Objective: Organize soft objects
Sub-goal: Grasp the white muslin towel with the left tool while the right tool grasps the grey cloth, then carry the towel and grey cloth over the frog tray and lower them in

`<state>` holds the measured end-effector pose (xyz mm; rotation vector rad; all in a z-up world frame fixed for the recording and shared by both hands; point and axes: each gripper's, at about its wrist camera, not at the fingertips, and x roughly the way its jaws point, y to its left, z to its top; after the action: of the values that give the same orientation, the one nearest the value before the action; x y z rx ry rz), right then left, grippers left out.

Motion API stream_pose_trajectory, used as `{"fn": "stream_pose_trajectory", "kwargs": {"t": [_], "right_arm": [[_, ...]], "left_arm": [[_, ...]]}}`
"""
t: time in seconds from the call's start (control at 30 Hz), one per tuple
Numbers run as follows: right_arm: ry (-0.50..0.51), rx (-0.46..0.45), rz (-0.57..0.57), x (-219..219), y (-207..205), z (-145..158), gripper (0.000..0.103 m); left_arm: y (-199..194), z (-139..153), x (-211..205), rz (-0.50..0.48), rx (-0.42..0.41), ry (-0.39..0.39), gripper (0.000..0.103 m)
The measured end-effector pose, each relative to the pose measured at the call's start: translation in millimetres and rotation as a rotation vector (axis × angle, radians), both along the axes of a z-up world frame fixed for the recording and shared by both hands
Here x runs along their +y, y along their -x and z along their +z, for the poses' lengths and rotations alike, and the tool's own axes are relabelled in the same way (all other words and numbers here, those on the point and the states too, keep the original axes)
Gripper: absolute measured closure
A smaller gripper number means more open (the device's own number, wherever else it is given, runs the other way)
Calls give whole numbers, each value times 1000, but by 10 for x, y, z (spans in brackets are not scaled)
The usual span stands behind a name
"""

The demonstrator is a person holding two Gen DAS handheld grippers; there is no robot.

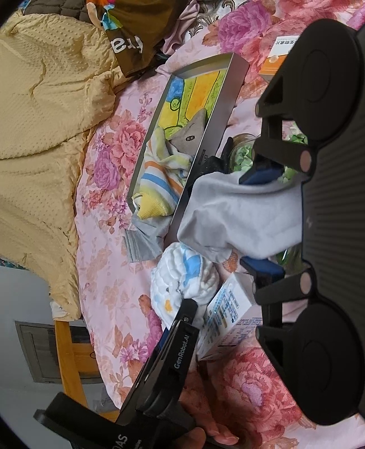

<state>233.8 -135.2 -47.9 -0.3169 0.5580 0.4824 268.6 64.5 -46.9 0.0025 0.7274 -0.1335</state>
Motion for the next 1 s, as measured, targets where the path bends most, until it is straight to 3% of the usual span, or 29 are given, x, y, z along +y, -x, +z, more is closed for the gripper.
{"fn": "stream_pose_trajectory", "kwargs": {"t": [0.3, 0.47, 1.0], "right_arm": [[-34, 12, -27, -63, 27, 69, 81], [-57, 32, -38, -136, 85, 103, 89], [-190, -66, -77, -408, 330, 436, 93]], "left_arm": [[262, 125, -224, -93, -30, 6, 80], [415, 170, -323, -135, -24, 18, 82], [758, 488, -347, -145, -147, 132, 82]]}}
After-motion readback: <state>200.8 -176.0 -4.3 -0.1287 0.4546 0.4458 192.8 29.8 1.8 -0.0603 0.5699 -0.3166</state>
